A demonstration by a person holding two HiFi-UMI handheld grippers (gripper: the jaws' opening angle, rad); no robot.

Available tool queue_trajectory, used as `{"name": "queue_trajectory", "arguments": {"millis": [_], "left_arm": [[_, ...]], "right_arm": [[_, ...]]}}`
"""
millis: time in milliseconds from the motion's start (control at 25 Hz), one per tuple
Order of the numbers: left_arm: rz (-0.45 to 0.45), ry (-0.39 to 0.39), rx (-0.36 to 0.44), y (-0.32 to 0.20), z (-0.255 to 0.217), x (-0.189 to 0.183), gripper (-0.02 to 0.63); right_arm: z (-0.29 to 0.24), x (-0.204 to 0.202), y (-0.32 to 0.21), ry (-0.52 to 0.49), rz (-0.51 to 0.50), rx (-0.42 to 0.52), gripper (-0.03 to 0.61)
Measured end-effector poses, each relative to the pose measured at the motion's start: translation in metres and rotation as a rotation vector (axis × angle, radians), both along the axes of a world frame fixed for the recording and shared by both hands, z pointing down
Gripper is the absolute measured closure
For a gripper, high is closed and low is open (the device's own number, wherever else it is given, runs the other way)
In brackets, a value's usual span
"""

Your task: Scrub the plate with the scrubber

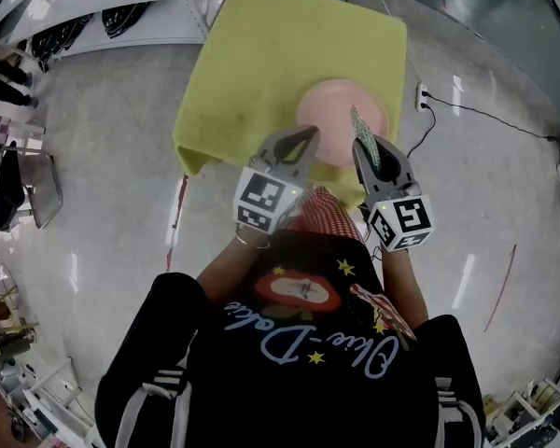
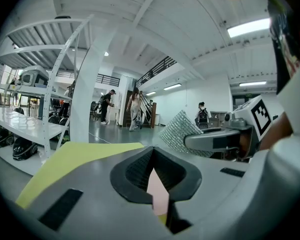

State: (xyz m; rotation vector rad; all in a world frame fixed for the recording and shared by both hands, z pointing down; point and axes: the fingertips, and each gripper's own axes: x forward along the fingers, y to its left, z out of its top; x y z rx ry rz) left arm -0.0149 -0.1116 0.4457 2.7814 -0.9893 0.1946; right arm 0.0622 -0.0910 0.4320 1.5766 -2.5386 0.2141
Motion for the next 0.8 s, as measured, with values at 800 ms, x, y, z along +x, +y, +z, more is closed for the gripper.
{"name": "queue_trajectory", "arguments": {"millis": [800], "left_arm": [[-0.014, 0.013, -0.014, -0.007, 0.003, -0.01, 0.611]], "right_arm": [[-0.011, -0.004, -0.006, -0.017, 0.005, 0.022, 0.517]]}}
